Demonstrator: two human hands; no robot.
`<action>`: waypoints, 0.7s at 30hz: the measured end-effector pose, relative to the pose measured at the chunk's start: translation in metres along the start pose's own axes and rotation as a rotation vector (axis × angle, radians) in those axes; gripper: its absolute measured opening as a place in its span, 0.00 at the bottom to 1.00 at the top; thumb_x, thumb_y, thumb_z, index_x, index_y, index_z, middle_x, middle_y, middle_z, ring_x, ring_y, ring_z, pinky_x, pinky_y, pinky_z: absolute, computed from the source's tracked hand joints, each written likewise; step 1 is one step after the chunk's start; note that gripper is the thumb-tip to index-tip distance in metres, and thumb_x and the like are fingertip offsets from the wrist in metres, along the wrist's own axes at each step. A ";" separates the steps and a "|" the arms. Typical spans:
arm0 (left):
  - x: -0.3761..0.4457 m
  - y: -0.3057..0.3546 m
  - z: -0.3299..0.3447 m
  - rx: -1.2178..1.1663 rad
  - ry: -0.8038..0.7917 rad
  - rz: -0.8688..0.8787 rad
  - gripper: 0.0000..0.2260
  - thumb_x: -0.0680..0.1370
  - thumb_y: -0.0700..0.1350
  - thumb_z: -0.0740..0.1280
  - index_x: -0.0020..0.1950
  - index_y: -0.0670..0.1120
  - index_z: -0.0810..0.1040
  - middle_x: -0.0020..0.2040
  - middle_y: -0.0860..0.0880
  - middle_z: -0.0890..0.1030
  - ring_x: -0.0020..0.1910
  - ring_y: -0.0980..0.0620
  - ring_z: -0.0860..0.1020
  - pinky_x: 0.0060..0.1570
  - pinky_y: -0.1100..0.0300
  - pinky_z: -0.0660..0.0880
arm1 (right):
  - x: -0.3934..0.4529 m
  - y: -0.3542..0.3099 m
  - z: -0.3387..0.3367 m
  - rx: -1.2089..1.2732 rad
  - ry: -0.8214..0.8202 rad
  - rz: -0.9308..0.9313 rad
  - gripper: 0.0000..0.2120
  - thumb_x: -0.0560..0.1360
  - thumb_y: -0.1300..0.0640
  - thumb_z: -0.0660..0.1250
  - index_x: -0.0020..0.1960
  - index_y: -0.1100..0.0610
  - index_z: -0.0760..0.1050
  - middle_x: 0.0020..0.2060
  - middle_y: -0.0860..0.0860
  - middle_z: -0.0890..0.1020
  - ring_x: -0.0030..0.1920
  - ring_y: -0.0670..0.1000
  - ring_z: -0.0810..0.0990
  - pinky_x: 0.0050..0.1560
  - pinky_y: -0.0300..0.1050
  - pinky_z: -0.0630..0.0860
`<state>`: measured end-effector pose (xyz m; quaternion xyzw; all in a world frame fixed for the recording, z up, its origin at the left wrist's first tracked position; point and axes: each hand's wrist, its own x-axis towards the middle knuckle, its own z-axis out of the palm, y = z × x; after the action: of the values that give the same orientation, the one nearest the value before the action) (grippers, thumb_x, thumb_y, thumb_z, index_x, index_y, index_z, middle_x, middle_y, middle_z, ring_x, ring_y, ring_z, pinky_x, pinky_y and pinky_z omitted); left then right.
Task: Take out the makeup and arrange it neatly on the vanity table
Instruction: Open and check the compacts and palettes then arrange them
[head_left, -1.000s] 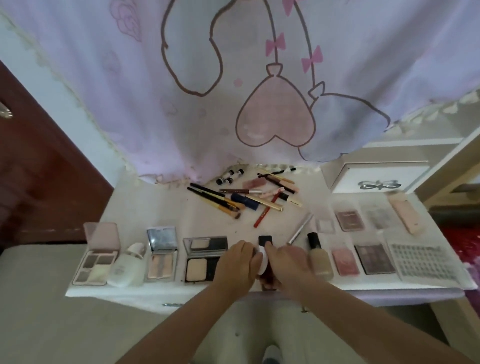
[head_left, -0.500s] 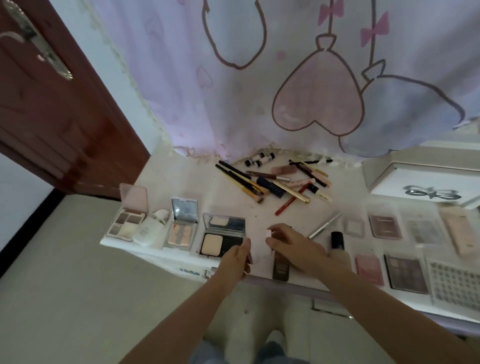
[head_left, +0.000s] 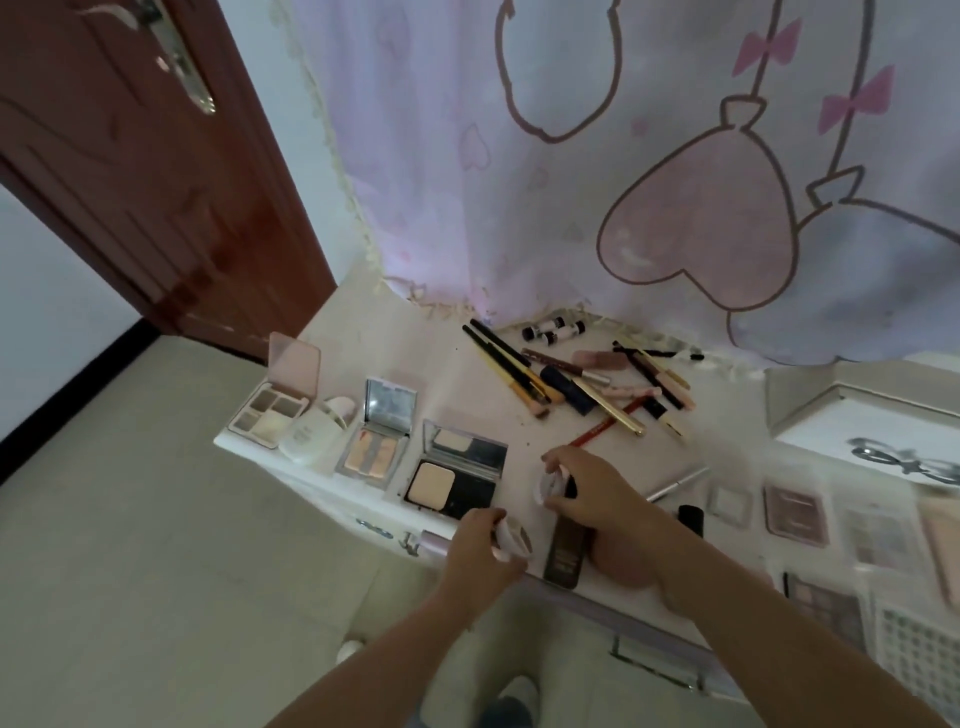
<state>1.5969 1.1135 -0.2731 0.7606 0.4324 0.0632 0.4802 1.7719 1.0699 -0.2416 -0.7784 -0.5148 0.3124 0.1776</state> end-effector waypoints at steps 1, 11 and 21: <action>-0.001 0.001 0.003 -0.006 0.031 0.004 0.23 0.69 0.42 0.73 0.61 0.44 0.70 0.51 0.52 0.69 0.48 0.60 0.69 0.45 0.80 0.67 | 0.003 0.001 0.002 -0.023 -0.004 -0.009 0.17 0.70 0.55 0.70 0.56 0.57 0.71 0.58 0.52 0.76 0.57 0.52 0.74 0.55 0.43 0.70; -0.004 0.013 0.026 0.069 0.165 -0.128 0.17 0.71 0.43 0.70 0.57 0.43 0.70 0.54 0.48 0.69 0.46 0.56 0.68 0.44 0.69 0.67 | 0.019 0.016 0.015 -0.297 -0.108 0.029 0.22 0.73 0.52 0.66 0.65 0.54 0.67 0.68 0.51 0.68 0.74 0.50 0.56 0.73 0.57 0.46; 0.002 0.018 0.024 0.281 0.144 -0.158 0.18 0.74 0.43 0.67 0.61 0.43 0.67 0.59 0.46 0.67 0.53 0.51 0.72 0.49 0.63 0.69 | 0.020 0.007 0.008 -0.279 -0.083 0.024 0.17 0.74 0.59 0.61 0.63 0.56 0.69 0.61 0.55 0.73 0.64 0.55 0.69 0.66 0.53 0.64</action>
<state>1.6215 1.0955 -0.2725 0.7774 0.5287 0.0186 0.3403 1.7766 1.0850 -0.2580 -0.7881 -0.5507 0.2717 0.0424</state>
